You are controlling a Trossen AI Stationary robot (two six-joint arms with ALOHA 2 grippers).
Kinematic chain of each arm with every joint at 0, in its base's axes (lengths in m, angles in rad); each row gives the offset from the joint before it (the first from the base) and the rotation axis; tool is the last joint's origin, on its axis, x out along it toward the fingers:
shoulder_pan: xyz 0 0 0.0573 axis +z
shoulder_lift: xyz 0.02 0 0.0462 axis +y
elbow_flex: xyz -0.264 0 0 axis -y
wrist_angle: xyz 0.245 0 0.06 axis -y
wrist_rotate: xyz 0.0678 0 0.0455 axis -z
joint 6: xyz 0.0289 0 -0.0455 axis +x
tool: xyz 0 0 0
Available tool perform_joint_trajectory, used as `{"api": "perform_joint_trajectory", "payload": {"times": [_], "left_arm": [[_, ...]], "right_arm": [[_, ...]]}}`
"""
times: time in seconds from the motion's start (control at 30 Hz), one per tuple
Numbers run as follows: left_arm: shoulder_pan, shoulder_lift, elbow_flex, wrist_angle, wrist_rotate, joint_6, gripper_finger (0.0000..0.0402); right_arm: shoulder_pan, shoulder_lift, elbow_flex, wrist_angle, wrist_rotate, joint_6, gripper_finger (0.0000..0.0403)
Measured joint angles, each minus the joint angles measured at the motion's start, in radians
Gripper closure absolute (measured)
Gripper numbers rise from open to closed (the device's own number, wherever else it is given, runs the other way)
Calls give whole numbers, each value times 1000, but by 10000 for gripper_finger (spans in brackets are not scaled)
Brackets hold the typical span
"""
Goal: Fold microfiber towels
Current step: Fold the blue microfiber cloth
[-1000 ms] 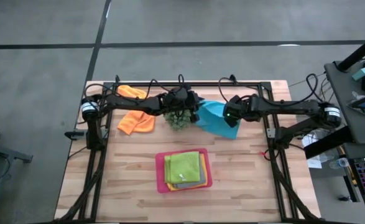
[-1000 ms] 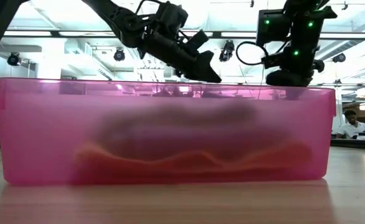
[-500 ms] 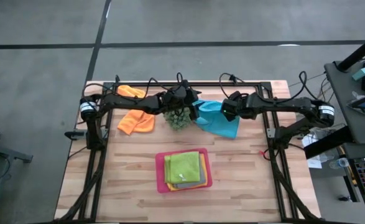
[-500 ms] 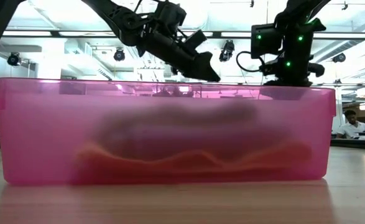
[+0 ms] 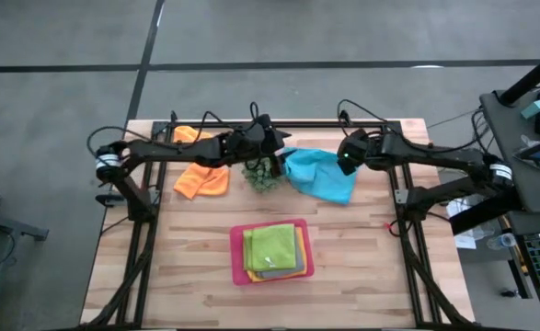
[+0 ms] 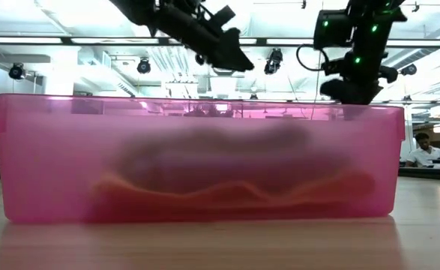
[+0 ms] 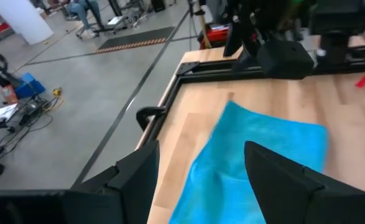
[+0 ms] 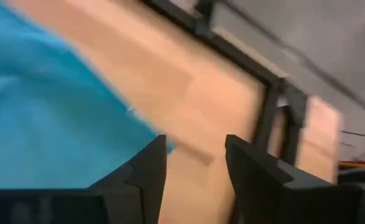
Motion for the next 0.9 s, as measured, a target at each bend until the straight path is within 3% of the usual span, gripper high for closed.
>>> {"api": "perform_joint_trajectory", "payload": {"times": [0.23, 0.33, 0.63, 0.73, 0.9], "left_arm": [[-68, -82, -33, -63, 4, 20, 182], [-102, -107, -49, -95, 4, 17, 182], [-190, -169, -96, -118, 4, 17, 182], [-211, -185, -96, -123, 4, 17, 182], [-244, -217, -95, -160, 3, 15, 182]], "right_arm": [[78, -63, -58, 159, -420, -135, 269], [134, -67, -129, 260, -521, -115, 287], [233, 22, -325, 530, -522, 74, 366], [243, 60, -344, 531, -473, 100, 387], [268, 110, -359, 477, -509, 101, 394]]}}
